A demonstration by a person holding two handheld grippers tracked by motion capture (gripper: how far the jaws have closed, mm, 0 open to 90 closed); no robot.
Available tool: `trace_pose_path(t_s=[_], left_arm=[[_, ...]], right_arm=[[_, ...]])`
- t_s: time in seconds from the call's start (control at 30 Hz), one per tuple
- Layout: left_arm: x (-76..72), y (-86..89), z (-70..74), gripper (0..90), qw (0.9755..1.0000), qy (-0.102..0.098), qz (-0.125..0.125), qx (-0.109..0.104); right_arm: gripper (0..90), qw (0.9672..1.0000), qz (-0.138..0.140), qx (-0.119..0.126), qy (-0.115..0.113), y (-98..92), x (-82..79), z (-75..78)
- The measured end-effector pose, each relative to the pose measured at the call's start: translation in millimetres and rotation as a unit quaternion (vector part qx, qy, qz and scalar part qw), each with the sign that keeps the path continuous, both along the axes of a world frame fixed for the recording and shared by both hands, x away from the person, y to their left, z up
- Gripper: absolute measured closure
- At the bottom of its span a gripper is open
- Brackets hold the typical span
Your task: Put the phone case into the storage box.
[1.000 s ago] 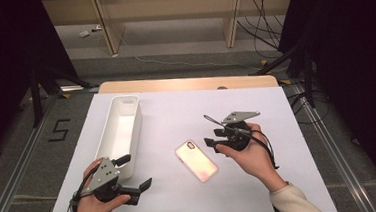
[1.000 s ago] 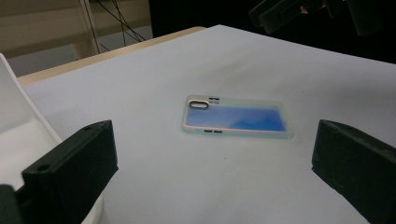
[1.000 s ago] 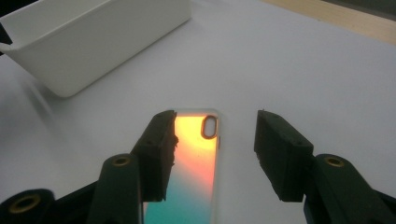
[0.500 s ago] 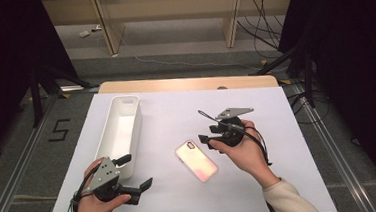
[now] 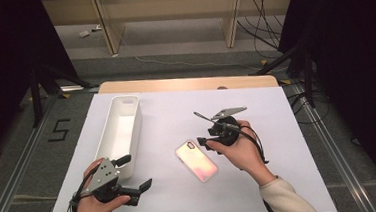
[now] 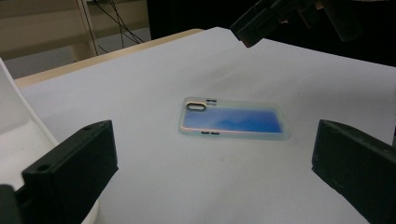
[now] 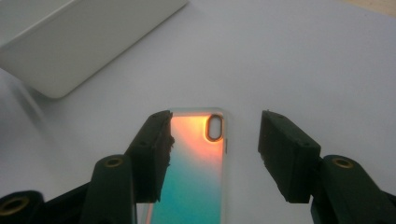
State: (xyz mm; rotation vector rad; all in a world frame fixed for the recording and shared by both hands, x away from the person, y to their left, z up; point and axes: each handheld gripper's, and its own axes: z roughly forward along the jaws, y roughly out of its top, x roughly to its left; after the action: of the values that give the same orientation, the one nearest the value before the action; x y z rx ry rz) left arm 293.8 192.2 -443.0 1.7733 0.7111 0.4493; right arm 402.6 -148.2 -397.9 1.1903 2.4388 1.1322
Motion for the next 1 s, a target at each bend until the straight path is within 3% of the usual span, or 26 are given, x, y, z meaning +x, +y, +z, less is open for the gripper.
trace_pose_path(t_s=[0.1,0.13,0.2,0.3,0.43,0.6,0.7,1.0], left_arm=[[-0.3,-0.4,0.1,0.0,1.0,0.0,-0.001,0.001],[-0.4,-0.6,0.1,0.0,1.0,0.0,-0.001,0.0],[-0.4,-0.5,0.2,0.0,1.0,-0.002,-0.002,0.002],[-0.3,-0.2,0.4,0.0,1.0,-0.005,-0.004,0.004],[-0.5,-0.1,0.0,0.0,1.0,-0.003,-0.003,0.001],[-1.1,-0.1,0.1,0.0,1.0,-0.002,-0.003,-0.001],[-1.7,0.1,0.3,0.0,1.0,0.001,0.0,-0.001],[-1.7,0.5,0.5,0.0,1.0,-0.001,-0.002,0.002]], right_arm=[[44.6,0.9998,0.012,-0.01,-0.008,-1.1,3.1,-1.4],[44.7,1.0,0.0,-0.003,0.008,0.7,1.2,-0.6],[44.6,1.0,0.004,-0.005,-0.001,0.3,3.2,-1.6],[44.2,0.9998,0.003,-0.011,0.016,0.1,3.3,-0.7],[44.2,0.9996,0.01,-0.025,0.009,0.5,7.7,-4.2],[42.3,0.9981,0.022,-0.047,0.032,6.1,12.9,-8.5],[41.1,0.9955,0.029,-0.064,0.064,11.1,14.9,-10.9],[38.1,0.991,0.033,-0.091,0.092,22.9,23.4,-20.3]])
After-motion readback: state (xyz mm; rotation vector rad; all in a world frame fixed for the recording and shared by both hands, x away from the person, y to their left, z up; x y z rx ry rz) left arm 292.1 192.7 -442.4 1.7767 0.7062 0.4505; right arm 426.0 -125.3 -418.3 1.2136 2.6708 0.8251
